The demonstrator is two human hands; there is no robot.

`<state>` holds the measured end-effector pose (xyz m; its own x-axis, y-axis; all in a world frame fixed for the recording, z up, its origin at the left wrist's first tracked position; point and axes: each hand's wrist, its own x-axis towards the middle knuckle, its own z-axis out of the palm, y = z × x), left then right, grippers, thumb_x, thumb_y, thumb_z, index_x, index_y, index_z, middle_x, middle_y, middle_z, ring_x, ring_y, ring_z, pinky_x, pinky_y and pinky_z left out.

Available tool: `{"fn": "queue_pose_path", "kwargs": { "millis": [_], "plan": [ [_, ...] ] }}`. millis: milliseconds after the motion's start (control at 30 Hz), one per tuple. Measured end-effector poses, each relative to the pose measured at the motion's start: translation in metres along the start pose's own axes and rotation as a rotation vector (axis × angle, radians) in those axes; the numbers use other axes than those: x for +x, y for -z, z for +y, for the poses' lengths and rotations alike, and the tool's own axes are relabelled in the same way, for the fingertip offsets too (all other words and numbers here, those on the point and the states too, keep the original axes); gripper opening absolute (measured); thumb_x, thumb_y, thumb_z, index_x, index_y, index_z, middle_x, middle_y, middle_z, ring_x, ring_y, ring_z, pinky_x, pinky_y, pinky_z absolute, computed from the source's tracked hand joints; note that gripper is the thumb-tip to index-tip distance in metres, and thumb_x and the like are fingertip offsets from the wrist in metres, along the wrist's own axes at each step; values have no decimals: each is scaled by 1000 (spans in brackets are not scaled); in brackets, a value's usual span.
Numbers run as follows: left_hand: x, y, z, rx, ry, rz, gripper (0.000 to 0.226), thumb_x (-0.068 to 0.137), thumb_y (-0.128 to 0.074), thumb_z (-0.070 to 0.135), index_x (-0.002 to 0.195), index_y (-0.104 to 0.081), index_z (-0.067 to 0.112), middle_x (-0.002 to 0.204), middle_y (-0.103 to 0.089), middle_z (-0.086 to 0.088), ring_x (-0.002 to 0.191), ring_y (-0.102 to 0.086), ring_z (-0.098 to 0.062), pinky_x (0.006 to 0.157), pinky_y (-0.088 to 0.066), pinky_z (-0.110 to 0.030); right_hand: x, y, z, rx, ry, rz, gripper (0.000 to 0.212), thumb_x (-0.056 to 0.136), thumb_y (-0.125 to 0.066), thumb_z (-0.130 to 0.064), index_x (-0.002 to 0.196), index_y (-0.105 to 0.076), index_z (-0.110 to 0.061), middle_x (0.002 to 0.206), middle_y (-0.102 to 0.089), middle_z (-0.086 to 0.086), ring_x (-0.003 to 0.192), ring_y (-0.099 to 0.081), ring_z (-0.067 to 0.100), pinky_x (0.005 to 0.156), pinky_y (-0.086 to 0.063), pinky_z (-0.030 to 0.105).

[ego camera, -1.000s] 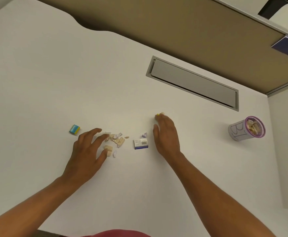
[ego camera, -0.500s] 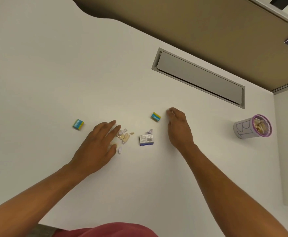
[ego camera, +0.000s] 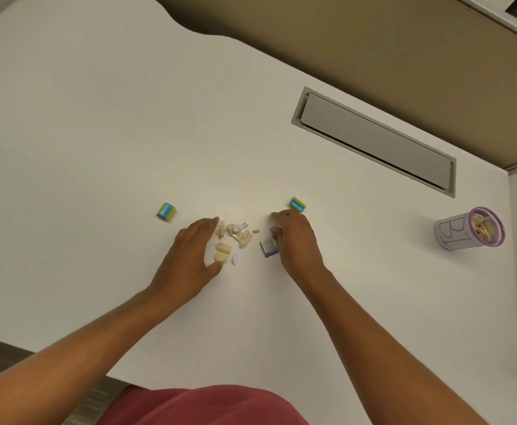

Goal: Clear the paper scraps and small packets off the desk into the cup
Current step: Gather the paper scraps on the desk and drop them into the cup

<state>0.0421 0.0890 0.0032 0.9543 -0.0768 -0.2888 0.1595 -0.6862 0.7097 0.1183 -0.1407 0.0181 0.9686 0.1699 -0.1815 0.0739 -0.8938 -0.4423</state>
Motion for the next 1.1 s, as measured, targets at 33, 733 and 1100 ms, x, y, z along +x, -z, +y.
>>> {"fn": "queue_pose_path", "kwargs": {
  "millis": [33,733,1100],
  "plan": [
    [2,0,1,-28,3,-2,83,92,-78,14,164,-36,20,160,-44,-1,135,-50,-32,111,-49,-46,2,-1,-4,5,18,-23,23,90,-56,5,108,-68,-3,112,-60,8,102,-59,25,82,-52,35],
    [12,12,5,-254,17,24,77,85,-85,4,154,-54,24,125,-69,9,87,-68,-13,82,-56,-18,-21,-14,-49,59,69,-191,81,71,-88,-17,143,-51,-20,130,-54,0,121,-49,20,96,-50,39],
    [-11,38,-37,9,-51,116,45,100,-67,3,142,-65,19,108,-65,11,84,-56,-8,88,-47,-23,-46,-20,-55,-6,180,26,98,71,-82,-62,151,-42,-22,154,-38,2,144,-30,24,116,-33,35]
  ]
}}
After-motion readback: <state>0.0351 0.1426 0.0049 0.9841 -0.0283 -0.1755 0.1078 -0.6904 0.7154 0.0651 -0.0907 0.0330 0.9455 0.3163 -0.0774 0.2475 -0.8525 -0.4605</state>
